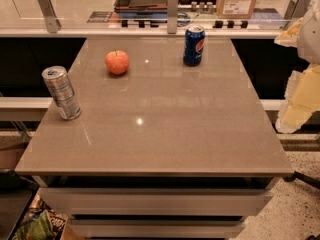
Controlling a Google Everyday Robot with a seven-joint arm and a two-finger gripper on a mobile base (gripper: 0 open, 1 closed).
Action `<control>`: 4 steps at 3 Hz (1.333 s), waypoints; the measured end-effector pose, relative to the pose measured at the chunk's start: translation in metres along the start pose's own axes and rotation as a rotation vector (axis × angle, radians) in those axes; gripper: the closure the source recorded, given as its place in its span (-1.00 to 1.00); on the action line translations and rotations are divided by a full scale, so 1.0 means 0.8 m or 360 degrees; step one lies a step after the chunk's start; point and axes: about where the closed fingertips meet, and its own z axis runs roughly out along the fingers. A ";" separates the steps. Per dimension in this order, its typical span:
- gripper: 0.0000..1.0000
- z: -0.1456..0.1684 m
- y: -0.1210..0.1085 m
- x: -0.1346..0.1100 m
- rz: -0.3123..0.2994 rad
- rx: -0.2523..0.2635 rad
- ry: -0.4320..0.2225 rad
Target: Move pepsi can near redbull can
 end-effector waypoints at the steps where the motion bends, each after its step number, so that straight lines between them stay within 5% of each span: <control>1: -1.00 0.000 0.000 0.000 0.0000 0.0000 0.0000; 2: -1.00 0.005 -0.007 0.000 0.0055 0.0050 -0.0080; 4: -1.00 0.052 -0.031 0.001 0.0379 0.0206 -0.0404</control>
Offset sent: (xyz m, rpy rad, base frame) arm 0.0211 -0.0044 -0.0097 0.1638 -0.1070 -0.0755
